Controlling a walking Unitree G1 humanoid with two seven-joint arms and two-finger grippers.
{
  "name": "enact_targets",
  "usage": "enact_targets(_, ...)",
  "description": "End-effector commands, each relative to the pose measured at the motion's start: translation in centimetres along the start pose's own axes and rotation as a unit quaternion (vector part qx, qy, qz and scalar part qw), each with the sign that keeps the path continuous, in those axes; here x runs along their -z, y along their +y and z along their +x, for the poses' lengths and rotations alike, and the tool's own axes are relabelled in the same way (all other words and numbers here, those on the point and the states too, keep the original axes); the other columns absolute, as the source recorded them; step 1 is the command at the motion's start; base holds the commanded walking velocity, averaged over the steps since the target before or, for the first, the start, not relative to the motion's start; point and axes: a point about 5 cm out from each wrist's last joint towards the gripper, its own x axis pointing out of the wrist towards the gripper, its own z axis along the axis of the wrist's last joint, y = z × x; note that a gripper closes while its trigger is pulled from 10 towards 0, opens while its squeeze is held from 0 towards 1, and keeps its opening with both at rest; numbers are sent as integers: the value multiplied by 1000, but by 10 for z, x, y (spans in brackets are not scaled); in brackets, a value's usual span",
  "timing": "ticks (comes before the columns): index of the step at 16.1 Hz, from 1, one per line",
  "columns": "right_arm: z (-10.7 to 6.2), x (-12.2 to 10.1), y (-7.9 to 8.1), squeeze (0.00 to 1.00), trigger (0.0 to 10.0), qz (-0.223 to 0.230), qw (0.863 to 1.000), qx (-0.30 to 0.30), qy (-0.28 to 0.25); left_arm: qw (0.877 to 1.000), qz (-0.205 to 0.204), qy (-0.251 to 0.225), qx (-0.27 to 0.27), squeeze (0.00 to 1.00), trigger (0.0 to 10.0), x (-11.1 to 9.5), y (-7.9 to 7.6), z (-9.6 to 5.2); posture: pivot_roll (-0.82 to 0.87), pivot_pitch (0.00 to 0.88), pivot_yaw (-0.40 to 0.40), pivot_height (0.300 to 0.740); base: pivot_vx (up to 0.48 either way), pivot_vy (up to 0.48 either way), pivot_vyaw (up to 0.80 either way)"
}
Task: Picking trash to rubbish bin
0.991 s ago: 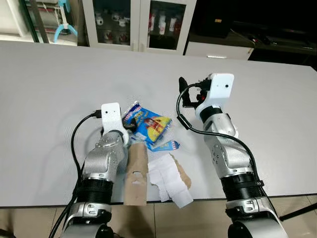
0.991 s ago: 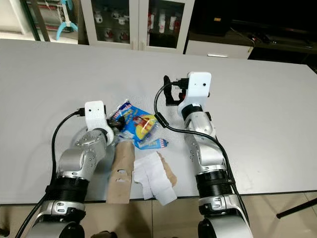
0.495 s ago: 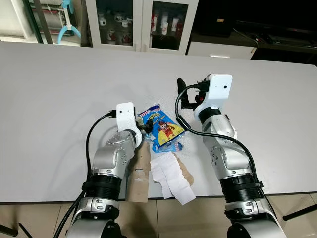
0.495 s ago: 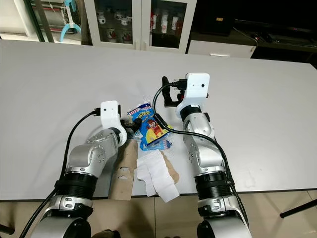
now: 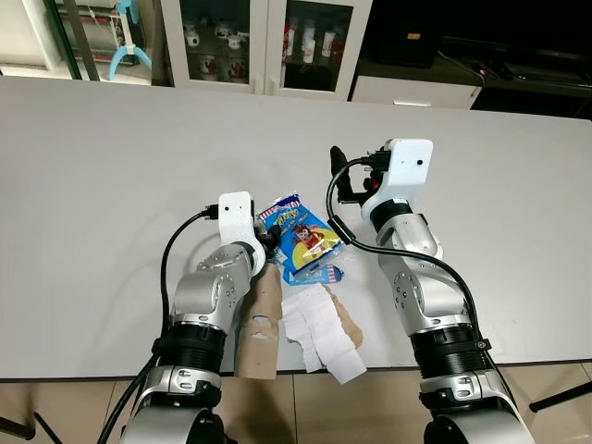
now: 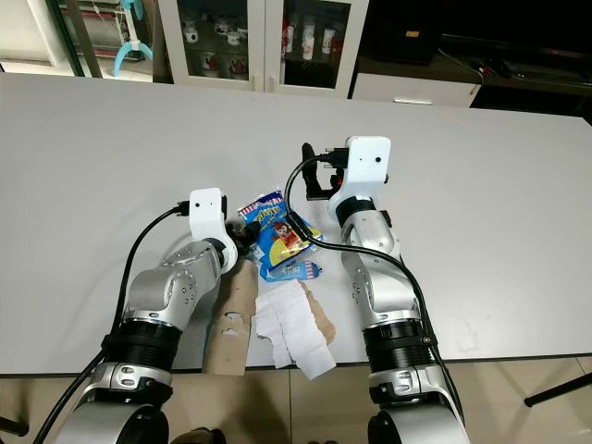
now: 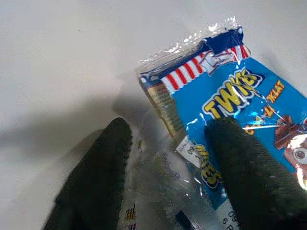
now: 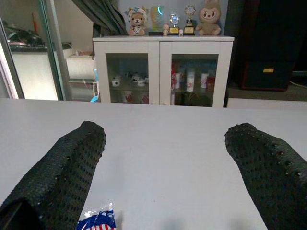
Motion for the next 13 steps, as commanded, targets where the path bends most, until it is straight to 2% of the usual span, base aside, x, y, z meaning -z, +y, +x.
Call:
enact_targets(1,0,-5,-2,0,10000,1,1000,4,-8,998,-4,61,11,0,0,25,-4,3,-48,80,-97,740,0,0,0)
enact_targets(8,1,-4,-1,0,10000,2,1000,5,-5,998,-5,53,25,0,0,23,-7,4,-47,78,-95,740,0,0,0)
enact_targets(13,1,-4,-2,0,10000,2,1000,6,-5,999,-14,7,43,0,0,11,-12,4,-45,71,-96,740,0,0,0)
